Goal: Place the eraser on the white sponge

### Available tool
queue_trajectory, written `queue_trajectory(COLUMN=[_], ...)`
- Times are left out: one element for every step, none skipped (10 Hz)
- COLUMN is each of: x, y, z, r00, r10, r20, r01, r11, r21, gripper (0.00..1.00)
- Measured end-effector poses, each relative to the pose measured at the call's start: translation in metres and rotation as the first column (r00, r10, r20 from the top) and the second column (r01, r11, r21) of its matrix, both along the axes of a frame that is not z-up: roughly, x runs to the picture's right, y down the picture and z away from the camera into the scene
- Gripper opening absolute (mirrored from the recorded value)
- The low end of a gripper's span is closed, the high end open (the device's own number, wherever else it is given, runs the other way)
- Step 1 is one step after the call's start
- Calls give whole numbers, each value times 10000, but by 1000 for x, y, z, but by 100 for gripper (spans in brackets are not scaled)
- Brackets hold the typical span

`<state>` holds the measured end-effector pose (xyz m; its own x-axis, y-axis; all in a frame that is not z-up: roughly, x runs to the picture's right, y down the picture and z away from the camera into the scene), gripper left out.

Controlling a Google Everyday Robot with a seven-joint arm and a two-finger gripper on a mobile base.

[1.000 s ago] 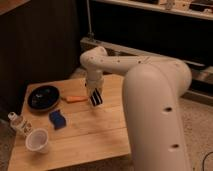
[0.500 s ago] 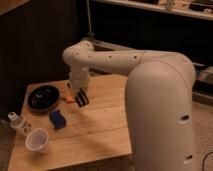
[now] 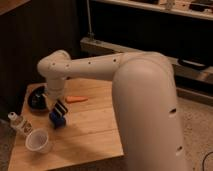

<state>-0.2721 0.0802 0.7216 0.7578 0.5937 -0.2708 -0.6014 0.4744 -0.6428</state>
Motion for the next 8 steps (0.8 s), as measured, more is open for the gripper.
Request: queue_trajectory(x=[-10,-13,-14,-14,-9,0,12,16], y=[11,23,30,39,38,35,32,31], z=[2,10,17,30,40,50,64,69], r00=[9996,9991,9988,9987,9992,9996,9996,9995], r10=[-232,-381,-455,-496,-387,-274,-57,43], r20=[174,204,186,119,25,-113,-261,-317], r01=[233,384,460,500,388,266,34,-72], r11=[9997,9991,9986,9978,9978,9975,9964,9957], r21=[-67,-157,-263,-425,-539,-659,-852,-925], gripper=[0,0,0,0,0,0,0,0])
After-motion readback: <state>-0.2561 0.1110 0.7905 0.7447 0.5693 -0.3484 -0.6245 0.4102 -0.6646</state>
